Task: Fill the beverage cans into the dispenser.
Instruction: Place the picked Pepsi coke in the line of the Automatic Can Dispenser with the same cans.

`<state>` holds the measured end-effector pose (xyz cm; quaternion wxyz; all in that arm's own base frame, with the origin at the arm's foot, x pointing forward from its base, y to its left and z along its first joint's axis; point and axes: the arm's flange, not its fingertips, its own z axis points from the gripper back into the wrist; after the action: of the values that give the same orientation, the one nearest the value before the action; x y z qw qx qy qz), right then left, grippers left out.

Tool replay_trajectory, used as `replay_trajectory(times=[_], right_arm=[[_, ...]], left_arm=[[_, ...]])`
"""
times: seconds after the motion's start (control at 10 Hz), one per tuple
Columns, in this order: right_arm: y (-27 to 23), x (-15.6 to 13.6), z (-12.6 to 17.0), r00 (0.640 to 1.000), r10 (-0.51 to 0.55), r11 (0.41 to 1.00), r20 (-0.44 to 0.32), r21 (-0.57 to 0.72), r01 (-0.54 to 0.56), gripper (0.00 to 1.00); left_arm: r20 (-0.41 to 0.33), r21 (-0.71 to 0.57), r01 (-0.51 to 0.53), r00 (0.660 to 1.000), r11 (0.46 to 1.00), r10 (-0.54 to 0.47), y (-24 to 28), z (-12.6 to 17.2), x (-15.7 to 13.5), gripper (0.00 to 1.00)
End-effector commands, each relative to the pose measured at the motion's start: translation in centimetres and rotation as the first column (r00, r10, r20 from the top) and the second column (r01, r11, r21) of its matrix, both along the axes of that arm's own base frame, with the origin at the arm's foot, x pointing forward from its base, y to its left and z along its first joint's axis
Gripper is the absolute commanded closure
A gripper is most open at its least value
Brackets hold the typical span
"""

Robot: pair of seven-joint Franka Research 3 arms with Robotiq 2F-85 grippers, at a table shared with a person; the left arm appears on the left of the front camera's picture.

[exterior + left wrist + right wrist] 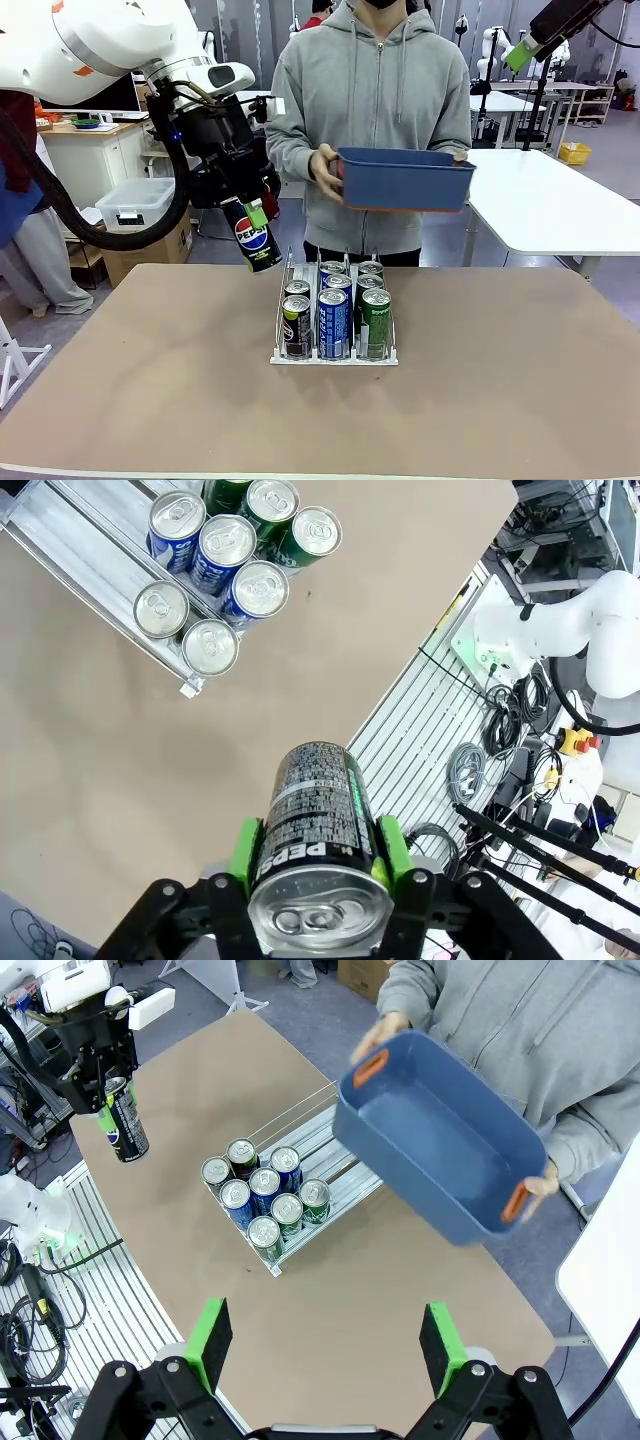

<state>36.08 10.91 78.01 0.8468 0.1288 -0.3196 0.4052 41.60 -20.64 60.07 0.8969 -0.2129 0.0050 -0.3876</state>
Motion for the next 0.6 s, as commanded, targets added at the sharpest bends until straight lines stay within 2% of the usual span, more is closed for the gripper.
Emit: replay_trajectory(times=[0.0,0.1,0.3,0.4,0.5], right_arm=[[-0.1,-0.1,-0.1,1.000,0.001,1.000,-0.001,0.002,-0.001,0.00],[-0.1,-0.1,-0.1,1.000,0.001,1.000,-0.001,0.002,-0.001,0.00],[-0.1,-0.1,-0.1,1.000,0.001,1.000,-0.001,0.002,-0.001,0.00],[-0.1,-0.1,-0.1,1.000,0.001,1.000,-0.001,0.002,-0.001,0.00],[-0.1,-0.1,-0.1,1.000,0.001,1.000,-0.001,0.002,-0.001,0.00]], left_arm=[[0.072,0.067,-0.091,0.994,0.994,0.086,-0.4,2.4,-1.9,0.43],[0.144,0.091,-0.127,0.983,0.988,0.113,-0.6,3.5,-2.9,0.43],[0.295,0.126,-0.215,0.940,0.968,0.171,-1.3,5.0,-5.5,0.43],[0.338,0.137,-0.223,0.926,0.965,0.167,-1.4,5.3,-6.9,0.43],[0.345,0.127,-0.215,0.925,0.968,0.160,-1.9,5.2,-8.6,0.43]])
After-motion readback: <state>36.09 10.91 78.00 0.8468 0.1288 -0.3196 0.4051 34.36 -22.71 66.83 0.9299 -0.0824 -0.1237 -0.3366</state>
